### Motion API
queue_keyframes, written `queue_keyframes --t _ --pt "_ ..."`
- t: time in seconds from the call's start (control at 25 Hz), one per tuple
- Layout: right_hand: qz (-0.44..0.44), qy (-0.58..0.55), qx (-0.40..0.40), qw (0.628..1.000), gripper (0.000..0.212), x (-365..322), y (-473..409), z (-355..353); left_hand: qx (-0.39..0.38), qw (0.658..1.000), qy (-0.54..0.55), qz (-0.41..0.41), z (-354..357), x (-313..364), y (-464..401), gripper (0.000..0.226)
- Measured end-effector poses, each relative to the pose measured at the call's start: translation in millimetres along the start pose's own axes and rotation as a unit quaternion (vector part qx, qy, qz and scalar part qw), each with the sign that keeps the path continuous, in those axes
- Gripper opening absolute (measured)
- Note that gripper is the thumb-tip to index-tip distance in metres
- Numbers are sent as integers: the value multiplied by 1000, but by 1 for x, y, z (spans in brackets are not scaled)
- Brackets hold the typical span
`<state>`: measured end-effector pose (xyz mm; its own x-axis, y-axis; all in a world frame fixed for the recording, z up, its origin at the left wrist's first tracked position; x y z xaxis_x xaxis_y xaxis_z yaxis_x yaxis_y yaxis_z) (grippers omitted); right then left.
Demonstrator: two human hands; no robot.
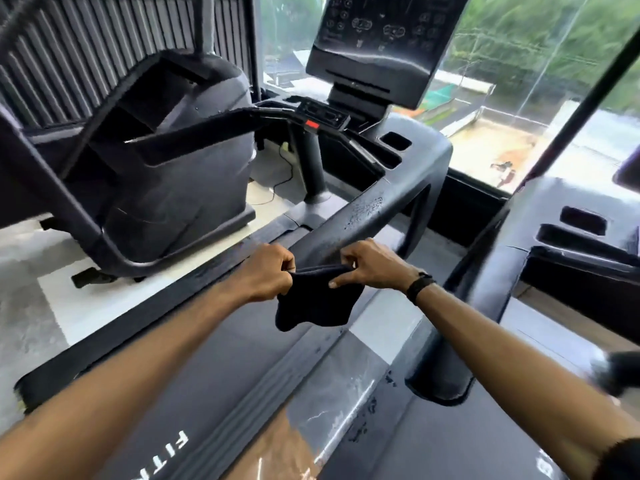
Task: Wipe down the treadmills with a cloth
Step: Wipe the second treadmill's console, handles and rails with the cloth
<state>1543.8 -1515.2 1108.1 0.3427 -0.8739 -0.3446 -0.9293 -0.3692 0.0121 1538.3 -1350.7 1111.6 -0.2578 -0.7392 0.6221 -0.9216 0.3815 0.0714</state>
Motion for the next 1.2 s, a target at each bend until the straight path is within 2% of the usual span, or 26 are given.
queue_keyframes --t 0.2,0.4,0.52,0.68,0.92,1.2 --pt "92 14 28 995 58 31 4 -4 -53 998 -25 39 6 13 -39 11" --pt "208 18 65 976 55 29 -5 21 -117 988 9 96 9 -17 -78 9" --pt "274 -1 71 959 45 16 -9 48 -162 979 0 123 8 -39 -89 15" --pt "355 -18 100 930 29 -1 -18 53 -182 972 19 148 4 -60 -109 8" --pt "408 -95 126 899 15 -10 -1 57 -227 954 51 189 19 -52 -108 7" --pt "437 -167 193 862 14 -5 4 49 -244 944 103 198 22 -45 -126 8"
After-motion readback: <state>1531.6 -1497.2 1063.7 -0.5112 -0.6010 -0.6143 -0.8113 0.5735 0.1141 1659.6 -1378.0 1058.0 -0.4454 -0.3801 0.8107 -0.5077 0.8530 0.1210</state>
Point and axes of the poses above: each hand's wrist, its own y-axis away from the middle knuckle, its own z-axis out of the palm, x = y × z, the point moved 10 cm from there along -y, towards the middle knuckle, and after that the axes turned 1 degree about y, right-handed, at the moved point
